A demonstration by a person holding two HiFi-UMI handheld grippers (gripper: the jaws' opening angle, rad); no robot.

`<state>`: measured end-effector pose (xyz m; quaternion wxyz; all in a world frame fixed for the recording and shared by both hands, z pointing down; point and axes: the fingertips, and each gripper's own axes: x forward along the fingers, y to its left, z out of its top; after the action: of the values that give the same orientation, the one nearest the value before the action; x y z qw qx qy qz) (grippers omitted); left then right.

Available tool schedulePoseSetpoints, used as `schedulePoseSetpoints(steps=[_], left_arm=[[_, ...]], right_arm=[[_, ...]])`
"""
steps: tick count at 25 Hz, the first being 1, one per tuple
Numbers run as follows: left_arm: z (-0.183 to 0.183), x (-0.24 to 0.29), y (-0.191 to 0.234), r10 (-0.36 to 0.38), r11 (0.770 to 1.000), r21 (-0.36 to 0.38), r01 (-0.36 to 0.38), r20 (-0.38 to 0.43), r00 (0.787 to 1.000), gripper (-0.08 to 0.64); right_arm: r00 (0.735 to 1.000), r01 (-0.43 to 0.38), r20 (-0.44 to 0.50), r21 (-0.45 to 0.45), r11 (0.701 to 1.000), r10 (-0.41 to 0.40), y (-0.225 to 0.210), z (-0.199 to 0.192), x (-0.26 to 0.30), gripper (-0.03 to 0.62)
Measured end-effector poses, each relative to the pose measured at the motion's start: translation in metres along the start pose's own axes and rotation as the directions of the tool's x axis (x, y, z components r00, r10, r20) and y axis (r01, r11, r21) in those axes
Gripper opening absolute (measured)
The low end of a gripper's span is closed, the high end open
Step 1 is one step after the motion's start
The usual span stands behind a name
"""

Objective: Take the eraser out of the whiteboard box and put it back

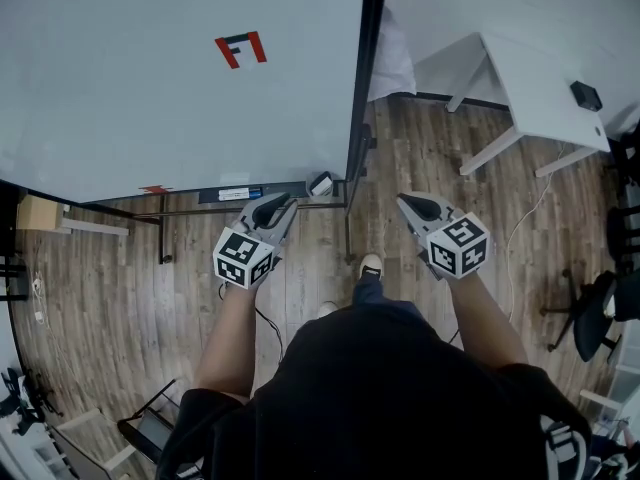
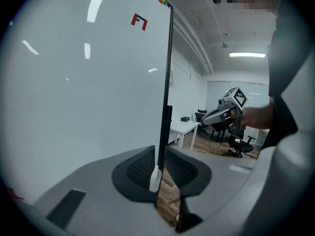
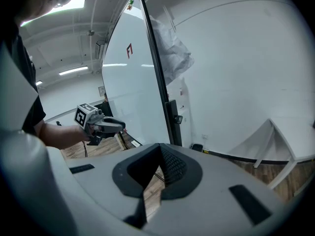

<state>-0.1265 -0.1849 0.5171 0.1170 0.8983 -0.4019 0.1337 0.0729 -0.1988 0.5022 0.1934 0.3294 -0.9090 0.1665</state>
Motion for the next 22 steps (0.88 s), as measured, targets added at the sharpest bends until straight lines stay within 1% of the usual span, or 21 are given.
schedulePoseSetpoints(steps=[9,16,20,22], left_arm=[[-0.014,0.035,0.007,-0.020,1.000,-0.007,0.020,-0.052,0.998,0.087],[-0.024,0.057,0.011,-0.028,1.000,-0.011,0.027,-0.081,0.996,0.095],[-0.034,0.069,0.011,-0.040,0.999,-0.013,0.039,-0.116,0.992,0.110],[-0.041,0.076,0.009,-0.053,0.999,-0.013,0.052,-0.143,0.988,0.135]], right_arm=[[1.000,0.010,-0.022,0.015,1.000,-0.009,-0.023,-0.008,0.003,-0.005],[0.999,0.012,-0.048,0.027,1.000,-0.010,-0.037,-0.018,0.007,-0.005],[0.998,0.005,-0.065,0.031,0.999,-0.003,-0.040,-0.023,0.008,-0.005],[0.997,0.001,-0.073,0.035,0.999,0.001,-0.041,-0.027,0.009,-0.005]])
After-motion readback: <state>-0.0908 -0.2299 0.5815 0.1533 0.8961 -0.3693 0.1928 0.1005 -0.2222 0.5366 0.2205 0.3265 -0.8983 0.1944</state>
